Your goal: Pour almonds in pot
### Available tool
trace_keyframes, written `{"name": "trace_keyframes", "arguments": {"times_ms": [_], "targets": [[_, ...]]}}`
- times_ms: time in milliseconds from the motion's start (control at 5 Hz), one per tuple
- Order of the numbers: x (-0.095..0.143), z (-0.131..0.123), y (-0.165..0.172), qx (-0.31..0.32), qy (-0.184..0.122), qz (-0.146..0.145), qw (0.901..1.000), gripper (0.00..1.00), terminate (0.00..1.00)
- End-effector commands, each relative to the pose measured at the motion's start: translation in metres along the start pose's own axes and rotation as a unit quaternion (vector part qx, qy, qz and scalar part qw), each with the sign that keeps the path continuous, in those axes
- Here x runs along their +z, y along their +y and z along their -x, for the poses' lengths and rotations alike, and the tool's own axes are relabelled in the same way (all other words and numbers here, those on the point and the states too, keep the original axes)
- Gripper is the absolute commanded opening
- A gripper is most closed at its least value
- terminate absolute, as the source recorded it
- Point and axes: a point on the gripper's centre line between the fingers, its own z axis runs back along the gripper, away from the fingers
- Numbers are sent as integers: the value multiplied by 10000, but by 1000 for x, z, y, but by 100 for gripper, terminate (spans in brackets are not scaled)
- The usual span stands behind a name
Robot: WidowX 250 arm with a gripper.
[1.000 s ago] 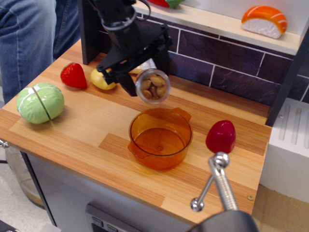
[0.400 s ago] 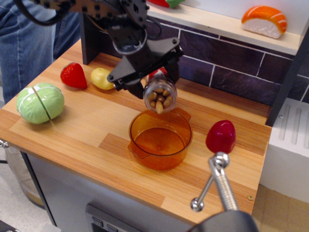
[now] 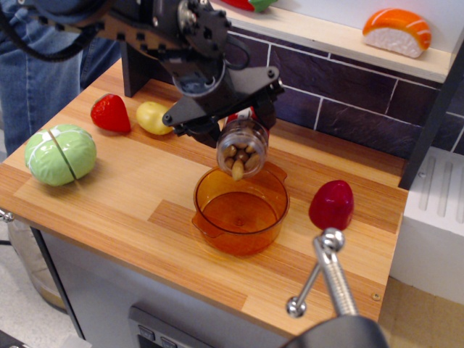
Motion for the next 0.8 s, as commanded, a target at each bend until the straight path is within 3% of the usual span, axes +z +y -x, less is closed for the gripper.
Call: {"name": "trace_keyframes", "arguments": {"times_ms": [0, 600], "targets": [[9, -7, -5, -503, -876, 545, 9934, 0, 0], [6, -7, -16, -524, -1631, 892, 9812, 0, 0]]}}
